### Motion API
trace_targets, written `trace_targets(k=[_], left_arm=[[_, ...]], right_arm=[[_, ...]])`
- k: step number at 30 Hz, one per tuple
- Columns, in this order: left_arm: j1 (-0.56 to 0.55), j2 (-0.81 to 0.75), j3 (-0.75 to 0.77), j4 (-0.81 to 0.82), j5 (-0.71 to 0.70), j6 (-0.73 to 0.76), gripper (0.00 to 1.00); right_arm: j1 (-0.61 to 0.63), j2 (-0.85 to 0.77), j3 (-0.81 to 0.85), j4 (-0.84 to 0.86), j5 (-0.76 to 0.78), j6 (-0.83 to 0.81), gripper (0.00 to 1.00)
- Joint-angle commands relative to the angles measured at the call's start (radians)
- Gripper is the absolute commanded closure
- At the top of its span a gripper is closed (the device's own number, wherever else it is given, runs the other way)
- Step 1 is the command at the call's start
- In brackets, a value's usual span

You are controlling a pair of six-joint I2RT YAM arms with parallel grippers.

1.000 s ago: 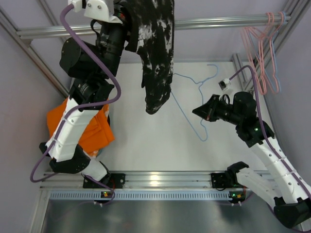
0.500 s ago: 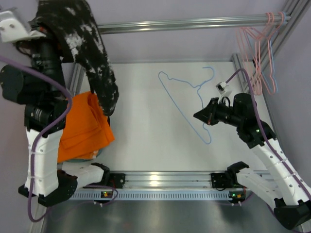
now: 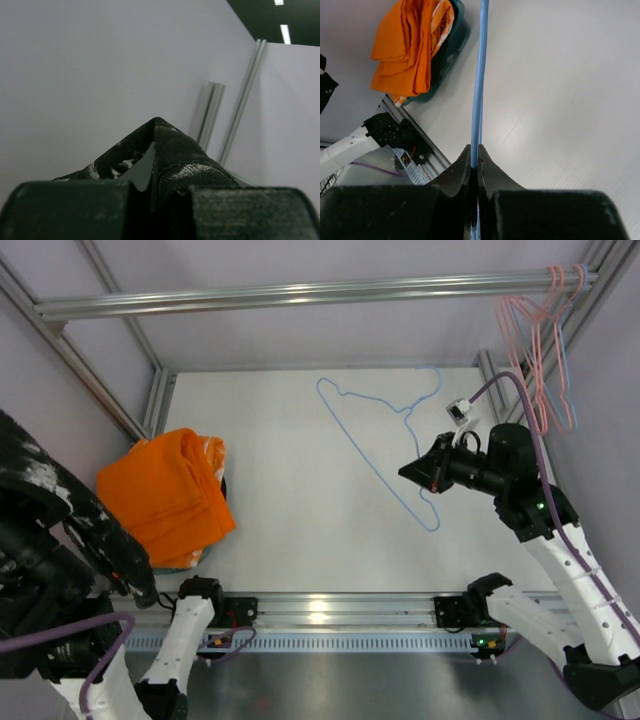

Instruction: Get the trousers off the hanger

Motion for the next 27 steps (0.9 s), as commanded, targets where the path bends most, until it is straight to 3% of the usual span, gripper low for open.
trace_targets(k=[1,7,14,18,27], left_arm=[[0.051,-0.059,-0.063,0.155,0.004,0.141,1.0],[0.081,-0.186,-0.188,0.172,-0.07,0.322,1.0],[0.082,-0.217,-0.367,0.209,-0.087,0.406,1.0],[0.084,-0.133,-0.473,0.287,-0.059,0.406,1.0],[0.082,0.214,-0.62,0.381,-0.01,0.194,1.0]], right_arm=[[-0.007,0.012,0.071,-0.005,-0.053,-0.017,1.0],[-0.008,0.038,0.099,-0.039,-0.076,-0.034,1.0],[-0.007,0.07,0.104,-0.047,-0.114,-0.033,1.0],[-0.008,0.067,0.101,-0.073,-0.118,-0.052,1.0],[-0.008,0.052,0.15,-0.171,-0.125,-0.114,1.0]])
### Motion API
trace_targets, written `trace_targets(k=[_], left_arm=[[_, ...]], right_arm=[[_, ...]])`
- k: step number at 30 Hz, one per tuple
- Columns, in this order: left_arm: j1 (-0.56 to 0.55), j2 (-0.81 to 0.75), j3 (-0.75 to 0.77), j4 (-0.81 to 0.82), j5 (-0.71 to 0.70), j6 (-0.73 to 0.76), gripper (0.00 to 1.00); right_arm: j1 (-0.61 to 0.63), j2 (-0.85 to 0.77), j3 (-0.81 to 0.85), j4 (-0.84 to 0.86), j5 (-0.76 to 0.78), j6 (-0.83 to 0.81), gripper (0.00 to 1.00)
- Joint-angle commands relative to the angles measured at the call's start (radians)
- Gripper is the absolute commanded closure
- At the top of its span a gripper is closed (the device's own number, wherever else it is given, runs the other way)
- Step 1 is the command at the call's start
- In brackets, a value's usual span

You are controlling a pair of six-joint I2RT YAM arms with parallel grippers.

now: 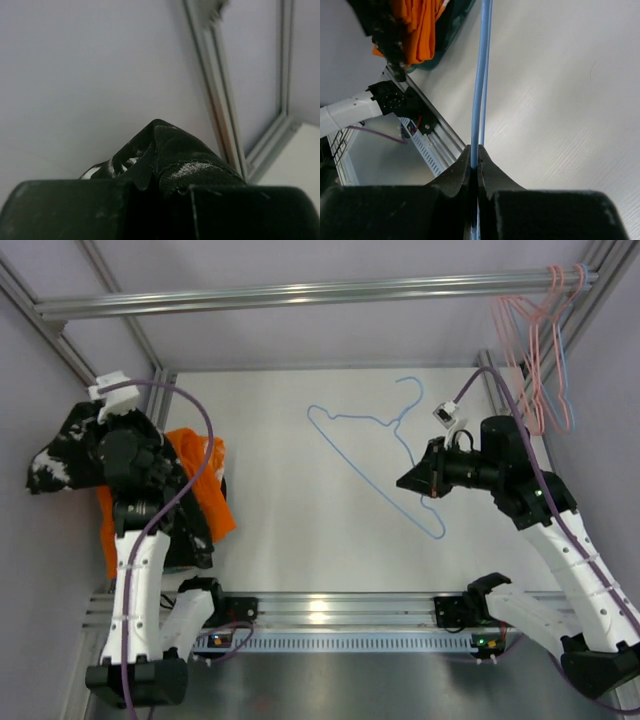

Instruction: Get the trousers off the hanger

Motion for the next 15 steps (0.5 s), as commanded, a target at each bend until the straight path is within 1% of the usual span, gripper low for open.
trace_targets(k=[1,2,5,7,8,9,10,12,13,14,15], left_arm=[[0.003,0.102,-0.061,0.148,0.08,-0.109,1.0],[0.003,0.136,-0.106,0.147,0.08,-0.121,1.0],[0.0,0.148,-0.232,0.122,0.114,-0.124,1.0],[0.0,0.13,-0.305,0.024,0.15,-0.126,0.99],[0.0,0.115,-0.321,-0.014,0.166,-0.132,0.96],[0.0,0.08,-0.331,-0.124,0.234,-0.134,0.92],[0.0,0.058,-0.342,-0.186,0.273,-0.128,0.84],[-0.001,0.001,-0.347,-0.29,0.328,-0.112,0.76],[-0.001,-0.016,-0.347,-0.368,0.356,-0.109,0.68],[-0.001,-0.043,-0.344,-0.405,0.37,-0.101,0.53],[0.0,-0.057,-0.338,-0.436,0.373,-0.095,0.46]], right_arm=[[-0.008,-0.023,0.093,-0.03,-0.028,-0.053,1.0],[-0.008,-0.023,0.116,-0.061,-0.027,-0.06,1.0],[-0.01,-0.028,0.165,-0.128,-0.007,-0.088,1.0],[-0.01,-0.03,0.19,-0.171,0.011,-0.108,1.0],[-0.01,-0.031,0.214,-0.191,0.031,-0.117,1.0],[-0.008,-0.036,0.225,-0.228,0.041,-0.131,1.0],[-0.008,-0.039,0.234,-0.239,0.048,-0.136,1.0],[-0.01,-0.048,0.259,-0.259,0.071,-0.146,1.0],[-0.01,-0.051,0.267,-0.277,0.077,-0.152,1.0],[-0.01,-0.048,0.289,-0.288,0.084,-0.159,1.0],[-0.011,-0.042,0.302,-0.299,0.087,-0.165,1.0]])
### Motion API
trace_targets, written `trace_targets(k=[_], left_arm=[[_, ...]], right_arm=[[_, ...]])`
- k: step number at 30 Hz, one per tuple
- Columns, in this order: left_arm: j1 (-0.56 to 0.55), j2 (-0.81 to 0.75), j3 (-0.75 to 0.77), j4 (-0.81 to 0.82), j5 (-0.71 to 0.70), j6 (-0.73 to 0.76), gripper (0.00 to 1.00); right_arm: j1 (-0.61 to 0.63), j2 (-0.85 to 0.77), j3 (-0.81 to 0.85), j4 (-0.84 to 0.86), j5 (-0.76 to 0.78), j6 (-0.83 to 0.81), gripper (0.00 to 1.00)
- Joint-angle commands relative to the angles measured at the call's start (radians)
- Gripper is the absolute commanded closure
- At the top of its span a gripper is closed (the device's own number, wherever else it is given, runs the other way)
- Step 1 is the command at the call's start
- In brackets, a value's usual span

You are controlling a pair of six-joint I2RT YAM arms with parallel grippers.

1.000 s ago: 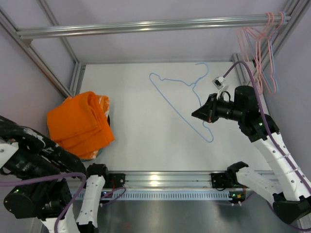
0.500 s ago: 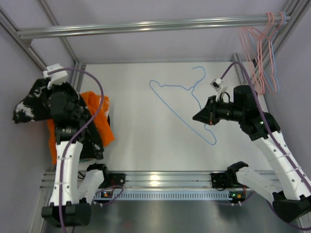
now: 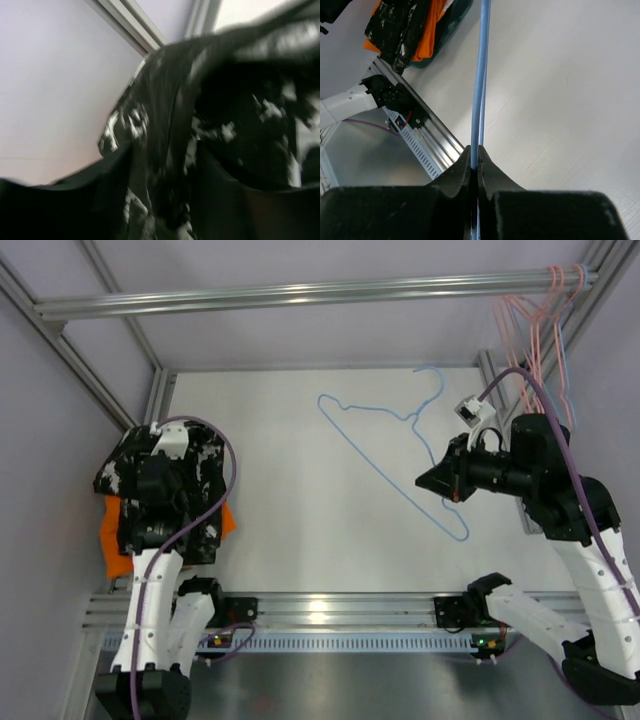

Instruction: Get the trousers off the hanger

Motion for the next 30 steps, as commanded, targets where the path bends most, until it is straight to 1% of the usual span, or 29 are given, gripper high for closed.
trace_targets(k=[1,2,3,5,6,7,8,10,13,15,16,18,19,21,22,23,25,27,28,30], left_arm=[[0.003,-0.065,0.023,-0.208,0.086,-0.001,0.37],[0.001,-0.094,0.035,-0.229,0.1,-0.001,0.3],[0.001,-0.108,0.049,-0.252,0.114,-0.004,0.15],[0.001,-0.144,0.112,-0.317,0.183,-0.004,0.05],[0.003,-0.152,0.138,-0.334,0.2,-0.026,0.02],[0.003,-0.154,0.198,-0.351,0.221,-0.032,0.02],[0.001,-0.145,0.23,-0.404,0.281,-0.038,0.02],[0.003,-0.126,0.326,-0.447,0.327,-0.06,0.02],[0.001,-0.088,0.42,-0.495,0.396,-0.107,0.02],[0.003,-0.054,0.465,-0.53,0.424,-0.148,0.02],[0.003,-0.045,0.503,-0.535,0.459,-0.165,0.02],[0.001,-0.02,0.537,-0.55,0.482,-0.213,0.02],[0.003,-0.013,0.568,-0.553,0.505,-0.227,0.02],[0.003,0.001,0.609,-0.565,0.536,-0.261,0.02],[0.001,0.006,0.623,-0.573,0.577,-0.268,0.02],[0.003,0.018,0.635,-0.581,0.6,-0.273,0.02],[0.003,0.029,0.667,-0.607,0.637,-0.284,0.02],[0.003,0.027,0.671,-0.608,0.648,-0.294,0.02],[0.001,0.024,0.668,-0.608,0.648,-0.293,0.02],[0.001,0.012,0.655,-0.618,0.651,-0.282,0.02]], right_arm=[[-0.013,-0.003,0.086,-0.085,0.039,-0.057,1.0],[-0.014,-0.002,0.115,-0.099,0.06,-0.063,1.0],[-0.016,0.003,0.127,-0.112,0.074,-0.068,1.0],[-0.028,0.001,0.159,-0.16,0.143,-0.079,1.0],[-0.031,0.0,0.169,-0.18,0.166,-0.091,1.0],[-0.042,-0.003,0.19,-0.212,0.207,-0.097,1.0],[-0.043,-0.003,0.201,-0.232,0.229,-0.1,1.0],[-0.059,-0.003,0.224,-0.26,0.275,-0.106,1.0],[-0.082,0.02,0.297,-0.298,0.431,-0.129,1.0],[-0.086,0.058,0.339,-0.31,0.485,-0.148,1.0],[-0.089,0.076,0.391,-0.315,0.528,-0.154,1.0],[-0.1,0.142,0.448,-0.327,0.544,-0.184,1.0],[-0.118,0.17,0.51,-0.333,0.571,-0.198,1.0],[-0.16,0.256,0.574,-0.356,0.524,-0.244,1.0],[-0.225,0.288,0.638,-0.372,0.454,-0.252,1.0],[-0.259,0.352,0.672,-0.385,0.426,-0.255,1.0],[-0.342,0.414,0.76,-0.41,0.356,-0.264,1.0],[-0.381,0.486,0.808,-0.406,0.337,-0.272,1.0],[-0.422,0.51,0.862,-0.404,0.312,-0.277,1.0],[-0.453,0.581,0.914,-0.404,0.295,-0.278,1.0]])
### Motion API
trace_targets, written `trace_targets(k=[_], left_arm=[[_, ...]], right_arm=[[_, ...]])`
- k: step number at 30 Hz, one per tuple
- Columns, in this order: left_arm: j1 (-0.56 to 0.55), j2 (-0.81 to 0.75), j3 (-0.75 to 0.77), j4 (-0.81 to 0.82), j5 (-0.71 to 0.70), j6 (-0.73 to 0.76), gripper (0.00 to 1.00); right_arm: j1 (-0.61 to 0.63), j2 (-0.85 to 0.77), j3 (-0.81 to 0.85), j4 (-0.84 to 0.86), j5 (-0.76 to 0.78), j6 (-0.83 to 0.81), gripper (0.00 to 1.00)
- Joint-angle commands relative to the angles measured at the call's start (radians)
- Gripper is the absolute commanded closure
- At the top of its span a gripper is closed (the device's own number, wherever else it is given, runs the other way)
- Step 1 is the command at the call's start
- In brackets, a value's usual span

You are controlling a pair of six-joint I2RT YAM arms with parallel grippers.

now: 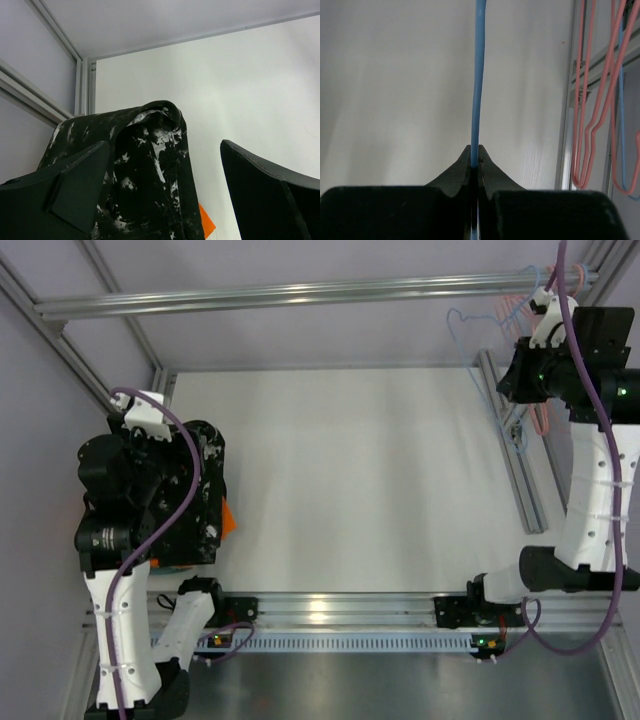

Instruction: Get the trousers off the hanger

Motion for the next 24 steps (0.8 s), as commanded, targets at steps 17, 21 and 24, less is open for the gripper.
trace_targets(k=[17,21,24], left_arm=[[0.003,-0.057,-0.022,-0.046,0.01,-0.023,0.02],[0.003,-0.051,-0.026,-0.057,-0.01,-0.032,0.02],[0.001,-0.048,-0.019,-0.074,-0.013,-0.04,0.02]], right_arm=[[-0.112,0.235,0.139,0.06,-0.072,-0.137,1.0],[-0.114,0.243,0.108,0.078,-0.066,-0.143,1.0],[-0.114,0.222,0.061,0.094,-0.061,-0.153,0.97]])
